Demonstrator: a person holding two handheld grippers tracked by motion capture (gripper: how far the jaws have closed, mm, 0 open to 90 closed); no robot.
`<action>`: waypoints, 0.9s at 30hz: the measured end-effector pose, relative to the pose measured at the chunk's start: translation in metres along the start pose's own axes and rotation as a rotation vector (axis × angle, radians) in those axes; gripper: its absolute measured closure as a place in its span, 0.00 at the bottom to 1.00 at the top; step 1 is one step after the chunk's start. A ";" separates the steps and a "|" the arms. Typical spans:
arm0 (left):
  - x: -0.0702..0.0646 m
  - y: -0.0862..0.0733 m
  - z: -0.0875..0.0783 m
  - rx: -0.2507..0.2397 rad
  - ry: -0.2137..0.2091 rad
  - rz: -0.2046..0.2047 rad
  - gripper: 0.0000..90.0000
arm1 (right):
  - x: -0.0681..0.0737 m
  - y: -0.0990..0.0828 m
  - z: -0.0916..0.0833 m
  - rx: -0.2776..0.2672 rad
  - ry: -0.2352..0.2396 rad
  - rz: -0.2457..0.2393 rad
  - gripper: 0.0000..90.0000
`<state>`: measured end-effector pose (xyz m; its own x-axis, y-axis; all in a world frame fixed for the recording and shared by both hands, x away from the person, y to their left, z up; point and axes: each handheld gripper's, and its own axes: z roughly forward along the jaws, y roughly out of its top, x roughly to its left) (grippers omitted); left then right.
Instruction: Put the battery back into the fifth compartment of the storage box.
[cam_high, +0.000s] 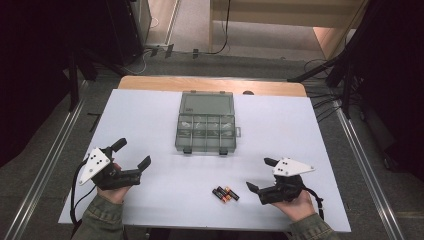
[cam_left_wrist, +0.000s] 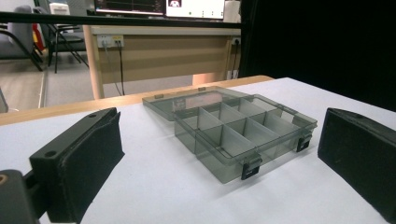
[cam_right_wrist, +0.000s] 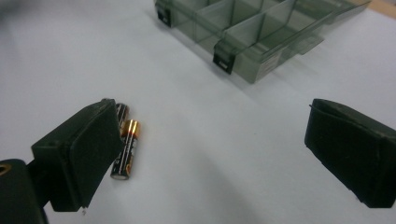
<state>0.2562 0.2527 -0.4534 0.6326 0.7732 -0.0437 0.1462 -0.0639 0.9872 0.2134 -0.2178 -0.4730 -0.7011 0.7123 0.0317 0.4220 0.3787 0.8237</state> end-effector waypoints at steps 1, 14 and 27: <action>0.000 0.000 0.000 0.000 0.000 0.000 0.00 | 0.001 0.001 0.002 0.016 0.002 -0.008 0.05; 0.000 0.000 0.000 -0.002 -0.003 -0.002 0.00 | 0.018 0.017 0.023 0.230 -0.005 -0.069 0.06; 0.000 0.000 0.000 -0.001 -0.010 -0.011 0.00 | 0.028 0.029 0.043 0.389 0.033 -0.105 0.09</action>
<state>0.2567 0.2526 -0.4536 0.6387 0.7674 -0.0564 0.1524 -0.0543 0.9868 0.2305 -0.1611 -0.4725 -0.7674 0.6409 -0.0176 0.5289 0.6484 0.5476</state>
